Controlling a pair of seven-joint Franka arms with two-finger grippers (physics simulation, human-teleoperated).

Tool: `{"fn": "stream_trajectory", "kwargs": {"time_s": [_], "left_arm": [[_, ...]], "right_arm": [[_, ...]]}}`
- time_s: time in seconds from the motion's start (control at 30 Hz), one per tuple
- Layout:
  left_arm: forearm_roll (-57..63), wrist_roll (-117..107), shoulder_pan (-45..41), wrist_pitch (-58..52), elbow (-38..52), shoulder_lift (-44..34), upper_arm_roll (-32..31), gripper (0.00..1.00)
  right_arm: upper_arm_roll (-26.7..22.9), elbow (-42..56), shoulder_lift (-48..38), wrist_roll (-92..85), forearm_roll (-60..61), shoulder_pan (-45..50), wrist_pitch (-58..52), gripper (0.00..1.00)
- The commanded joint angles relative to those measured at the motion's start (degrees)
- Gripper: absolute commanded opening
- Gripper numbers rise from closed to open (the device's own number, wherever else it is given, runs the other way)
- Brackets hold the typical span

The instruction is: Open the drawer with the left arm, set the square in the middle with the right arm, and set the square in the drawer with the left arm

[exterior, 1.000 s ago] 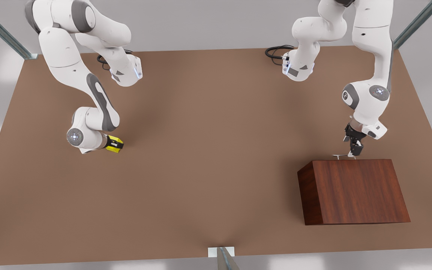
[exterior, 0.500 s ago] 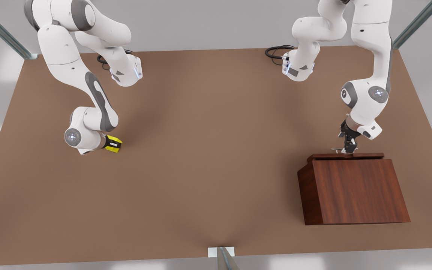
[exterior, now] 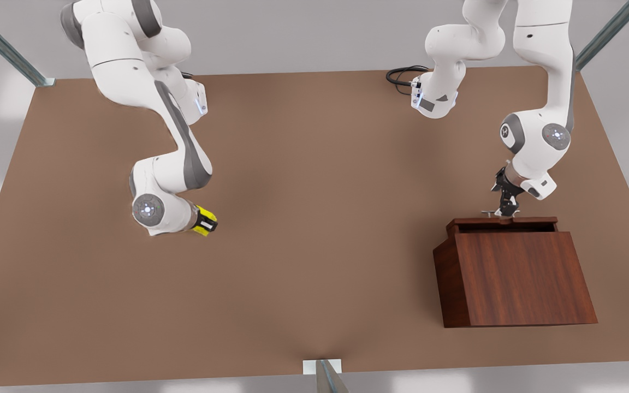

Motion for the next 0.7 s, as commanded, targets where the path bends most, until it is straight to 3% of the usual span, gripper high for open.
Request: {"fn": "stream_trajectory", "kwargs": {"time_s": [0.0,0.13,0.23,0.3,0.43,0.67], "left_arm": [[0.04,-0.01,-0.04,-0.12,0.09,0.0,0.02,1.0],[0.13,0.08,-0.04,-2.05,0.0,-0.53,0.11,1.0],[0.13,0.08,-0.04,-2.67,0.0,-0.88,0.11,1.0],[0.13,0.08,-0.04,-3.55,0.0,-1.15,0.11,1.0],[0.13,0.08,0.05,-4.95,0.0,-1.32,0.2,1.0],[0.13,-0.01,0.05,-8.21,0.0,-2.64,0.2,1.0]], "right_arm": [[-0.02,1.27,0.72,3.13,1.93,1.1,-0.04,0.63],[1.82,19.73,11.01,25.38,8.45,11.66,-3.38,0.63],[12.02,31.25,20.41,39.63,8.45,11.75,-1.97,0.64],[16.24,31.51,22.61,44.28,8.28,13.4,2.68,0.64],[15.37,41.53,30.87,52.9,7.4,20.79,6.91,0.64],[12.2,43.21,35.53,56.95,-1.21,28.09,8.84,0.65]]}}
